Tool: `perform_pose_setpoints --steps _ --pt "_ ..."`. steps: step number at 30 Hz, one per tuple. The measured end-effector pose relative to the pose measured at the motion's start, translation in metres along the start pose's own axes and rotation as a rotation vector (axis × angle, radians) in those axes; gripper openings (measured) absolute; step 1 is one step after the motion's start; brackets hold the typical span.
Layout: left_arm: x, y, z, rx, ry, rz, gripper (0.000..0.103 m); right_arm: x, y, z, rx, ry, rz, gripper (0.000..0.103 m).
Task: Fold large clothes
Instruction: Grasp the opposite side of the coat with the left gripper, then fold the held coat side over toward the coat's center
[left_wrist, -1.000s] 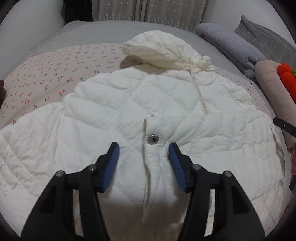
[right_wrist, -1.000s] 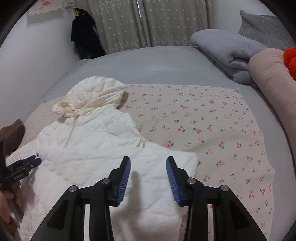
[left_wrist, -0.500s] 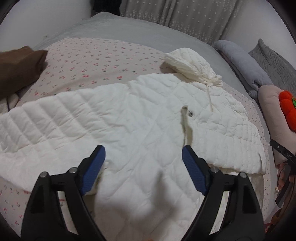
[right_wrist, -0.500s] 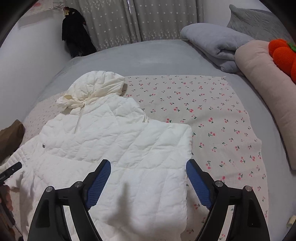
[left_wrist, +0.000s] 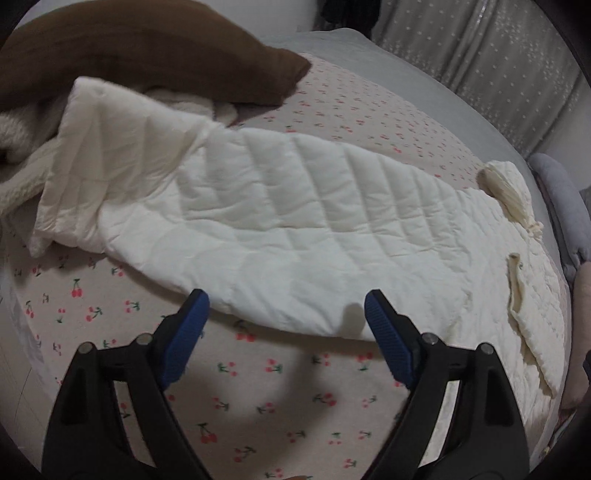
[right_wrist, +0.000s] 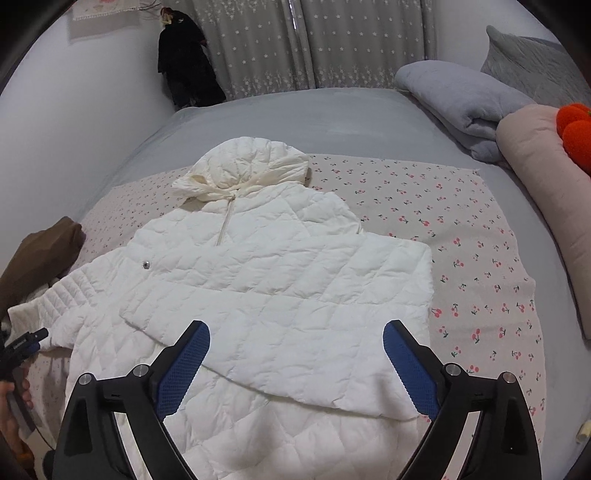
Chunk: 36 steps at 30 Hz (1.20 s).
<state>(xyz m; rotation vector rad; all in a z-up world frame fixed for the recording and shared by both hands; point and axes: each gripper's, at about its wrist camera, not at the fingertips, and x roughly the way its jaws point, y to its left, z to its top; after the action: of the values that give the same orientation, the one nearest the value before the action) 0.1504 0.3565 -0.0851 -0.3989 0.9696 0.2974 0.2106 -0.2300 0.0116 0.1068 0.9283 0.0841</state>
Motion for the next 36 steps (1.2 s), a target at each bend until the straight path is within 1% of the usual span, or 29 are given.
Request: perform_pose_setpoints --steps 3,5,7,8,10,11,12,13,14,15,16,17,19,22,25,28,31,36 --pt "0.013 0.023 -0.001 -0.074 0.016 -0.009 0.086 0.0 0.006 -0.001 -0.01 -0.001 0.015 0.097" --pt "0.023 0.036 -0.002 -0.144 0.028 -0.033 0.086 0.003 0.009 -0.001 -0.002 0.013 0.03 0.097" --pt "0.033 0.047 -0.003 -0.227 0.019 -0.068 0.086 0.007 0.012 -0.003 0.003 0.031 0.054 0.097" --pt "0.038 0.052 -0.002 -0.273 0.008 -0.082 0.086 0.008 0.014 -0.004 0.002 0.036 0.061 0.097" --pt "0.041 0.059 -0.001 -0.344 -0.046 -0.108 0.086 0.01 0.017 -0.005 -0.009 0.04 0.061 0.097" --pt "0.041 0.062 0.0 -0.37 -0.068 -0.117 0.083 0.01 0.019 -0.006 -0.016 0.041 0.059 0.097" --pt "0.04 0.062 0.002 -0.388 -0.087 -0.122 0.069 0.011 0.02 -0.007 -0.023 0.043 0.059 0.097" --pt "0.041 0.064 0.003 -0.4 -0.096 -0.126 0.046 0.011 0.021 -0.007 -0.028 0.049 0.054 0.097" --pt "0.044 0.066 0.004 -0.412 -0.092 -0.13 0.034 0.011 0.021 -0.007 -0.034 0.051 0.051 0.097" --pt "0.047 0.067 0.004 -0.43 -0.087 -0.153 0.017 0.012 0.022 -0.007 -0.038 0.052 0.048 0.097" --pt "0.048 0.069 0.005 -0.446 -0.09 -0.18 0.011 0.012 0.021 -0.007 -0.041 0.053 0.044 0.097" --pt "0.046 0.068 0.005 -0.45 -0.102 -0.185 0.01 0.013 0.02 -0.007 -0.043 0.055 0.039 0.097" --pt "0.033 0.061 0.008 -0.411 -0.166 -0.19 0.006 0.014 0.018 -0.007 -0.047 0.06 0.032 0.097" --pt "0.003 0.039 0.013 -0.31 -0.287 -0.19 0.006 0.016 0.018 -0.006 -0.066 0.065 0.008 0.097" --pt "-0.029 0.01 0.024 -0.209 -0.388 -0.214 0.006 0.017 0.017 -0.005 -0.082 0.064 -0.01 0.097" --pt "-0.062 -0.024 0.032 -0.094 -0.471 -0.251 0.006 0.016 0.017 -0.006 -0.085 0.058 -0.005 0.097" --pt "-0.086 -0.062 0.038 0.026 -0.511 -0.297 0.006 0.018 0.017 -0.006 -0.081 0.059 0.001 0.097" --pt "-0.113 -0.129 0.034 0.185 -0.512 -0.418 0.005 0.02 0.016 -0.006 -0.075 0.061 0.001 0.097"
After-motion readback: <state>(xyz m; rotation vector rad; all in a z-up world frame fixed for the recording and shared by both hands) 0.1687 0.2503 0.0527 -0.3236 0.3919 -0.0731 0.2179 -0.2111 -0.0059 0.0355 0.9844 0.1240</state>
